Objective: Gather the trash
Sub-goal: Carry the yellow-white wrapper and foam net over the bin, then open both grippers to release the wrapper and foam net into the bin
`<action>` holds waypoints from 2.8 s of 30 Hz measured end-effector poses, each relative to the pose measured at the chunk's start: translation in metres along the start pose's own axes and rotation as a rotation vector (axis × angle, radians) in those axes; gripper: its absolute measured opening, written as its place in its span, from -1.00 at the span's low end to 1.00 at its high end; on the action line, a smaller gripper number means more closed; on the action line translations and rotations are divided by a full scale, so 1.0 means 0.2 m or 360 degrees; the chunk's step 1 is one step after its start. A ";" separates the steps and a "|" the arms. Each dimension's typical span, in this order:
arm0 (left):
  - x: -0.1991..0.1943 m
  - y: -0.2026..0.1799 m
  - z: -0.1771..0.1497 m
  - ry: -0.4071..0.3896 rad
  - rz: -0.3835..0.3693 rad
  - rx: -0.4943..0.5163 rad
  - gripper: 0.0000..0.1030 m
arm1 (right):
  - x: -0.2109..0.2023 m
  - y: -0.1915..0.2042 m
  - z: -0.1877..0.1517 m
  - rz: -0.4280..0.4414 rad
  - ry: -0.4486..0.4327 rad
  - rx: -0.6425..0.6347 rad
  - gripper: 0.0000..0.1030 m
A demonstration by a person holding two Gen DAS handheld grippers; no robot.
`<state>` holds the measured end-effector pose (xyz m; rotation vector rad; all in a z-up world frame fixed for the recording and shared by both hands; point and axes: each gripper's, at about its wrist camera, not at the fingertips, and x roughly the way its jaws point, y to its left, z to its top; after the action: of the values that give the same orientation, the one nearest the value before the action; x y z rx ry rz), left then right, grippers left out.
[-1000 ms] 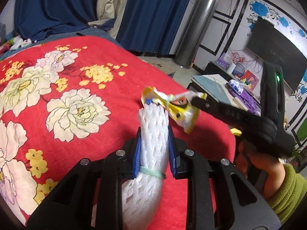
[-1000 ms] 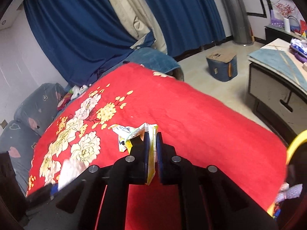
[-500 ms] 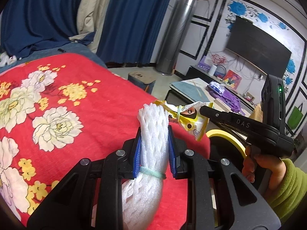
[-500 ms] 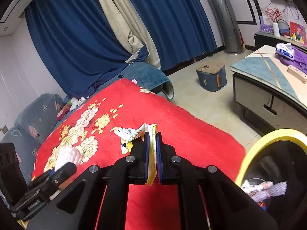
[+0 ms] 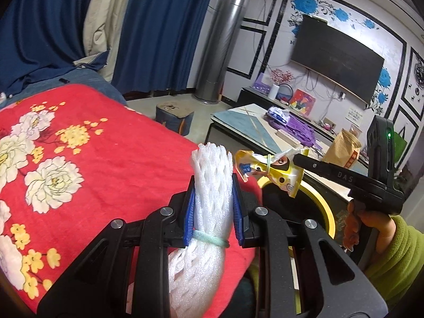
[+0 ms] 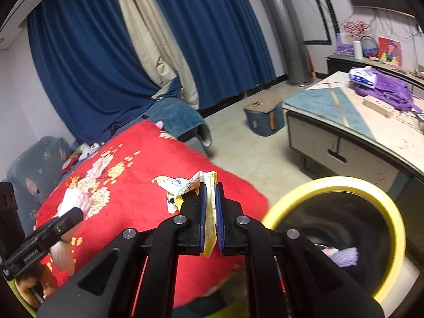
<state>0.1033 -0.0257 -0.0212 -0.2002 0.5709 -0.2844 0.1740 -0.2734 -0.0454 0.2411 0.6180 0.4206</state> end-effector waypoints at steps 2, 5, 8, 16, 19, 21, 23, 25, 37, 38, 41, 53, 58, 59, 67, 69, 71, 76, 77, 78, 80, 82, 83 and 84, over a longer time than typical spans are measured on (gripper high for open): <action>0.01 -0.05 0.01 -0.0003 -0.0023 0.0024 -0.66 | -0.04 -0.05 -0.01 -0.0027 -0.0013 0.0017 -0.86; 0.02 -0.12 0.02 -0.0007 -0.0065 0.0062 -0.66 | -0.10 -0.11 -0.03 -0.0061 -0.0032 0.0039 -0.86; 0.04 -0.19 0.03 -0.0002 -0.0100 0.0100 -0.66 | -0.15 -0.16 -0.04 -0.0091 -0.0052 0.0049 -0.86; 0.10 -0.31 0.04 0.0022 -0.0171 0.0173 -0.66 | -0.25 -0.24 -0.06 -0.0147 -0.0111 0.0055 -0.86; 0.13 -0.35 0.05 0.0036 -0.0195 0.0198 -0.66 | -0.28 -0.26 -0.06 -0.0174 -0.0128 0.0053 -0.86; 0.16 -0.38 0.04 0.0053 -0.0218 0.0218 -0.66 | -0.30 -0.28 -0.07 -0.0190 -0.0138 0.0057 -0.86; 0.19 -0.41 0.04 0.0069 -0.0239 0.0236 -0.66 | -0.33 -0.31 -0.08 -0.0210 -0.0149 0.0065 -0.86; 0.21 -0.45 0.04 0.0082 -0.0257 0.0262 -0.66 | -0.34 -0.33 -0.09 -0.0232 -0.0155 0.0073 -0.86; 0.38 -0.65 0.05 0.0131 -0.0363 0.0381 -0.66 | -0.45 -0.51 -0.17 -0.0359 -0.0191 0.0154 -0.86; 0.39 -0.67 0.04 0.0134 -0.0369 0.0392 -0.66 | -0.46 -0.53 -0.18 -0.0370 -0.0191 0.0164 -0.86; 0.42 -0.71 0.03 0.0154 -0.0381 0.0419 -0.66 | -0.47 -0.57 -0.20 -0.0391 -0.0191 0.0192 -0.86; 0.58 -0.80 -0.03 0.0272 -0.0416 0.0445 -0.65 | -0.50 -0.71 -0.31 -0.0458 -0.0135 0.0278 -0.86; 0.65 -0.82 -0.05 0.0329 -0.0440 0.0447 -0.65 | -0.49 -0.75 -0.33 -0.0477 -0.0100 0.0328 -0.86; 0.66 -0.83 -0.05 0.0342 -0.0439 0.0448 -0.65 | -0.49 -0.76 -0.33 -0.0479 -0.0095 0.0338 -0.86; 0.74 -0.84 -0.05 0.0402 -0.0426 0.0407 -0.28 | -0.48 -0.78 -0.33 -0.0469 -0.0105 0.0377 -0.47; 0.74 -0.83 -0.05 0.0404 -0.0418 0.0397 -0.10 | -0.49 -0.78 -0.34 -0.0476 -0.0117 0.0389 -0.38; 0.74 -0.82 -0.05 0.0407 -0.0392 0.0397 0.04 | -0.50 -0.79 -0.34 -0.0482 -0.0124 0.0397 -0.33; 0.72 -0.78 -0.04 0.0402 -0.0362 0.0372 0.50 | -0.53 -0.78 -0.35 -0.0501 -0.0140 0.0385 -0.10; 0.71 -0.78 -0.04 0.0401 -0.0354 0.0369 0.58 | -0.53 -0.77 -0.35 -0.0506 -0.0143 0.0373 -0.03; 0.71 -0.77 -0.03 0.0401 -0.0346 0.0365 0.69 | -0.54 -0.76 -0.35 -0.0510 -0.0146 0.0366 0.05; 0.69 -0.75 -0.03 0.0395 -0.0336 0.0351 0.79 | -0.55 -0.74 -0.36 -0.0517 -0.0156 0.0343 0.14; 0.68 -0.74 -0.03 0.0392 -0.0321 0.0346 0.79 | -0.57 -0.72 -0.36 -0.0527 -0.0162 0.0316 0.24; 0.66 -0.73 -0.03 0.0389 -0.0307 0.0344 0.79 | -0.58 -0.70 -0.36 -0.0530 -0.0172 0.0295 0.33; 0.65 -0.71 -0.03 0.0380 -0.0292 0.0339 0.79 | -0.59 -0.69 -0.36 -0.0532 -0.0183 0.0274 0.42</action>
<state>0.1746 -0.2025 -0.0540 -0.0114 0.7544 -0.5493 0.0870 -0.4413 -0.0889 0.3174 0.5690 0.0305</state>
